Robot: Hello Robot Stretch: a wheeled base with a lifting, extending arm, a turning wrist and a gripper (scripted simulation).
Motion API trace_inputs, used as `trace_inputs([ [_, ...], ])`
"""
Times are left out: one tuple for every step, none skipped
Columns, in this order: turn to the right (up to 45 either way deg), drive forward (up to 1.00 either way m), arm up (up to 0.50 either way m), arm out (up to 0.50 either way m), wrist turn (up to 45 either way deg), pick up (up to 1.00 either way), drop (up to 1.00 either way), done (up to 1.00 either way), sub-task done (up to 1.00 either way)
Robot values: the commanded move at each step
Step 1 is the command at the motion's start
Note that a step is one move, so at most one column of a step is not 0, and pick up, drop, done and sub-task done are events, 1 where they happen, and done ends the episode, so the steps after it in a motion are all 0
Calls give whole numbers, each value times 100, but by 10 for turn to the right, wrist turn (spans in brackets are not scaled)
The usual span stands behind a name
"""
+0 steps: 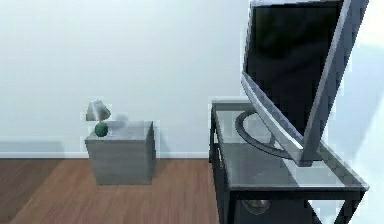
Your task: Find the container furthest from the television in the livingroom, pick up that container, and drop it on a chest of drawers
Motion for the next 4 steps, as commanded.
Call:
trace_inputs([
  [0, 15, 0, 0, 0, 0, 0, 0, 0],
  [240, 0, 0, 0, 0, 0, 0, 0, 0],
  [-450, 0, 0, 0, 0, 0, 0, 0, 0],
  [-450, 0, 0, 0, 0, 0, 0, 0, 0],
])
